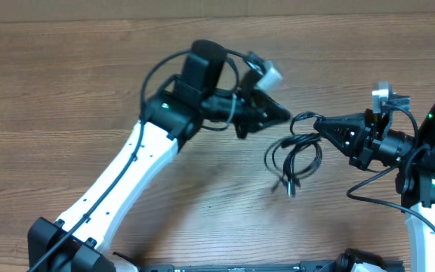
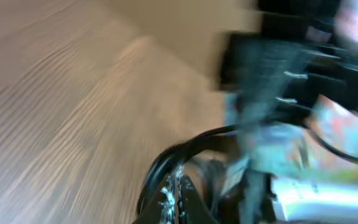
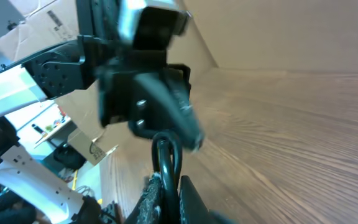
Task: Untangle cables
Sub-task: 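Open the left gripper and pull it back from the cable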
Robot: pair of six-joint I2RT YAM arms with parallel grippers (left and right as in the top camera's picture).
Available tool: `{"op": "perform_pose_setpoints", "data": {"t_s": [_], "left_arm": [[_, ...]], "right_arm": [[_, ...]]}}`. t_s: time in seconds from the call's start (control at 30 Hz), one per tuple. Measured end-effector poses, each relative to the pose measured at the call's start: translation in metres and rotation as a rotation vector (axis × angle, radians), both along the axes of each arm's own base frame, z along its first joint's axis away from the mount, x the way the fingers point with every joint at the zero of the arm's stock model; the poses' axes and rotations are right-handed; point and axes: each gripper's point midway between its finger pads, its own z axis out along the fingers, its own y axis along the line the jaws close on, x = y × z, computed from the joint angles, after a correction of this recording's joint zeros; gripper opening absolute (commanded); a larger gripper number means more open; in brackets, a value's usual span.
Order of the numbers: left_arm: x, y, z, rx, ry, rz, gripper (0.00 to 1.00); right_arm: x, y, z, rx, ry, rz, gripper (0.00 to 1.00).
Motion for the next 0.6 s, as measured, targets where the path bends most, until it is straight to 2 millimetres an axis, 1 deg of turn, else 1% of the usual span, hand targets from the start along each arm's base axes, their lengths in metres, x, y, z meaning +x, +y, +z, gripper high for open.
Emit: {"op": "perform_pose_setpoints", "data": {"t_s": [0.07,0.13,0.2,0.27,0.4,0.53,0.57,0.6], "left_arm": [[0.017,0.017,-0.015,0.065,0.110,0.127,0.04],[0.030,0.029,-0.024,0.102,0.177,0.221,0.04],[0.039,0.036,-0.027,0.115,0.221,0.287,0.04],[0.042,0.038,-0.029,0.117,0.268,0.327,0.04],[0.039,0.033,-0.026,0.097,0.355,0.349,0.04],[0.034,0.017,-0.006,0.020,0.319,0.281,0.04],[0.031,0.010,0.000,-0.002,0.294,0.255,0.06],[0.028,0.004,0.006,-0.022,0.270,0.229,0.10]], "right_arm": [[0.001,-0.002,-0.001,0.000,0.006,-0.010,0.04],[0.002,-0.003,-0.001,0.000,0.010,-0.016,0.04],[0.003,-0.003,-0.001,0.000,0.013,-0.018,0.04],[0.004,-0.003,-0.002,-0.001,0.018,-0.025,0.04],[0.008,-0.006,-0.005,-0.008,0.037,-0.055,0.04],[0.011,-0.007,-0.006,-0.008,0.058,-0.076,0.04],[0.012,-0.008,-0.007,-0.009,0.062,-0.082,0.04],[0.013,-0.008,-0.007,-0.010,0.065,-0.088,0.04]]}}
